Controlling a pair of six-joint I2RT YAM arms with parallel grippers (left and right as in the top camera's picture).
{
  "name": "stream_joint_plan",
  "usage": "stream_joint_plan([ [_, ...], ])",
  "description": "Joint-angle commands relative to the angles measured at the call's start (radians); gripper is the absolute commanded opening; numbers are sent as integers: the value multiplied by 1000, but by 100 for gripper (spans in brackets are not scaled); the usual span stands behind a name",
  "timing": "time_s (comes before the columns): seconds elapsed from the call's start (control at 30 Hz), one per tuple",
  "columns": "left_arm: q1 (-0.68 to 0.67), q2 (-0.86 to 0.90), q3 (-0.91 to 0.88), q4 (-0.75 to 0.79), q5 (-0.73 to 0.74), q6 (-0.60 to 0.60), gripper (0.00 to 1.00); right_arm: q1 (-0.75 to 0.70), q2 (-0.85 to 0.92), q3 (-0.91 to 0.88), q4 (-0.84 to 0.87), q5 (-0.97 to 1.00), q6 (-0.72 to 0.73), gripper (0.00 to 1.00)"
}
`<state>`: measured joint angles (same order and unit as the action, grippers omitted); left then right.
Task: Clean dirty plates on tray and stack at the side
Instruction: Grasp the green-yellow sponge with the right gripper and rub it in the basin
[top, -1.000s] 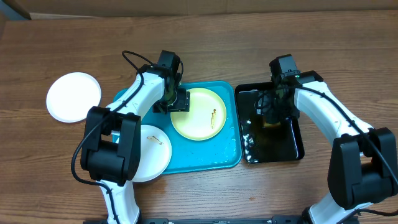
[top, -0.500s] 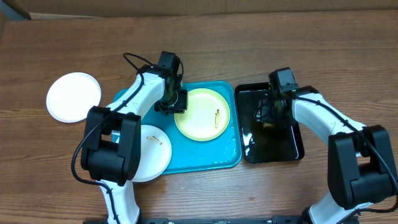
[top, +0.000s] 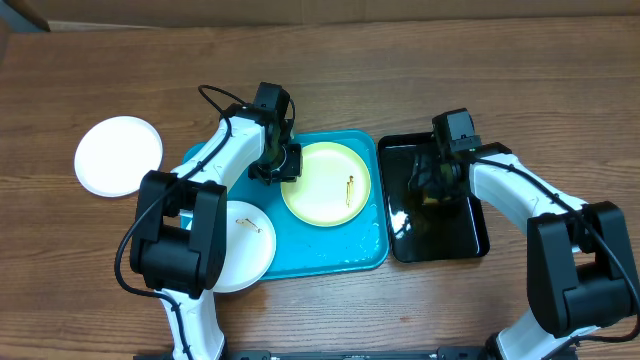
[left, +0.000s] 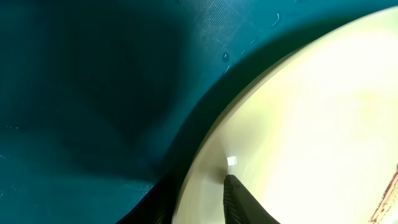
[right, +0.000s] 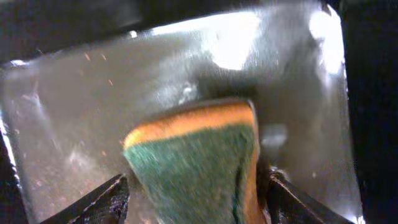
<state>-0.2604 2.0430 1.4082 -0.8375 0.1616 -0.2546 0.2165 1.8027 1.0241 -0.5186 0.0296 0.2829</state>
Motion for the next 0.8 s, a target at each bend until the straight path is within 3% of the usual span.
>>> stream_joint_plan([
  [0.0,-3,10,-6,1,16,4,27,-4,-5,-10,10,-5,-3,68],
  [0.07,-3,10,-6,1,16,4,27,-3,-5,-11,-3,-5,-3,61],
  [0.17,-3,10,-6,1,16,4,27,-3,-5,-22,-8,-5,-3,39],
  [0.27,-3,10,-6,2,16,4,31,-4,-5,-21,-3,-5,-3,28],
  [0.33,-3,10,-6,2,15,4,32,-10,-11,11,-19,-6,-3,4],
  [0.4,-2,10,-6,2,16,4,28,-16,-26,72,-77,-18,-3,4],
  [0.57,-2,10,-6,0,16,4,4,-16,-98,232,-292,-21,-3,4],
  [0.77,-2,10,-6,1,16,4,4,-18,-148,249,-439,-24,-3,4],
])
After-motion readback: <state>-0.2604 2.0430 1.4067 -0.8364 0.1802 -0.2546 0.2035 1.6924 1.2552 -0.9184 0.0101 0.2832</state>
